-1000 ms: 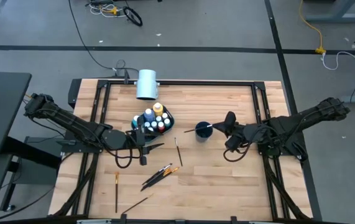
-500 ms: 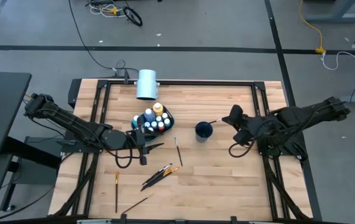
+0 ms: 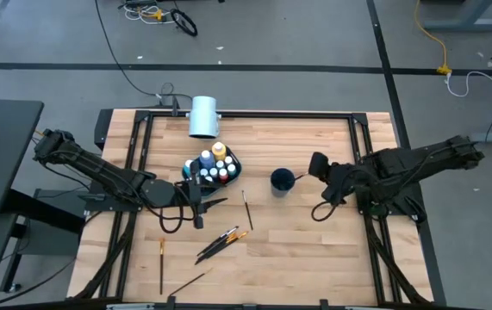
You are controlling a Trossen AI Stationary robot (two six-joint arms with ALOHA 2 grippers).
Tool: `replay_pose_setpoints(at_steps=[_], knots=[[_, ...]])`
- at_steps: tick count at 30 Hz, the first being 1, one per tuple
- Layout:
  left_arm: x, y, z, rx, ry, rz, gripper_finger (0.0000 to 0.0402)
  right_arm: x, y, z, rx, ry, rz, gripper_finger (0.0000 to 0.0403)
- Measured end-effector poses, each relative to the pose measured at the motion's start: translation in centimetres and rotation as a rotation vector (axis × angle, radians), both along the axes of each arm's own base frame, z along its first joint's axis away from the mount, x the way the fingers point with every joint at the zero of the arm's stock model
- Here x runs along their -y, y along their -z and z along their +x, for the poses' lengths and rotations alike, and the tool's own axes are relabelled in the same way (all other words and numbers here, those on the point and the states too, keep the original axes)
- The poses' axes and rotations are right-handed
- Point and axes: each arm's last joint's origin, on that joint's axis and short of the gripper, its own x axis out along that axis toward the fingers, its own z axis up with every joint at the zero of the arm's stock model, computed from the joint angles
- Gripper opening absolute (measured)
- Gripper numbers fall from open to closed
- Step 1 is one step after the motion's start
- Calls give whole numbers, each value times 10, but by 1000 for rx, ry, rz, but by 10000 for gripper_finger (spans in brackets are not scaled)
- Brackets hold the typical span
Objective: Pick & Place Paint Supplies
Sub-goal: Put the silver pain brush on the bottom center into the cup
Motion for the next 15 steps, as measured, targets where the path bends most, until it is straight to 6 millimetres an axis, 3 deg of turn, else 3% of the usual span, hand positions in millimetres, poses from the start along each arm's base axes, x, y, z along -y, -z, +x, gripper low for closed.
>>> replay_pose_setpoints(at_steps=[9, 15], knots=[[0, 0, 0, 1, 0, -2, 171, 1, 30, 32, -142, 22, -57, 0], [0, 0, 0, 0, -3, -21, 171, -3, 44, 53, -141, 22, -57, 3]])
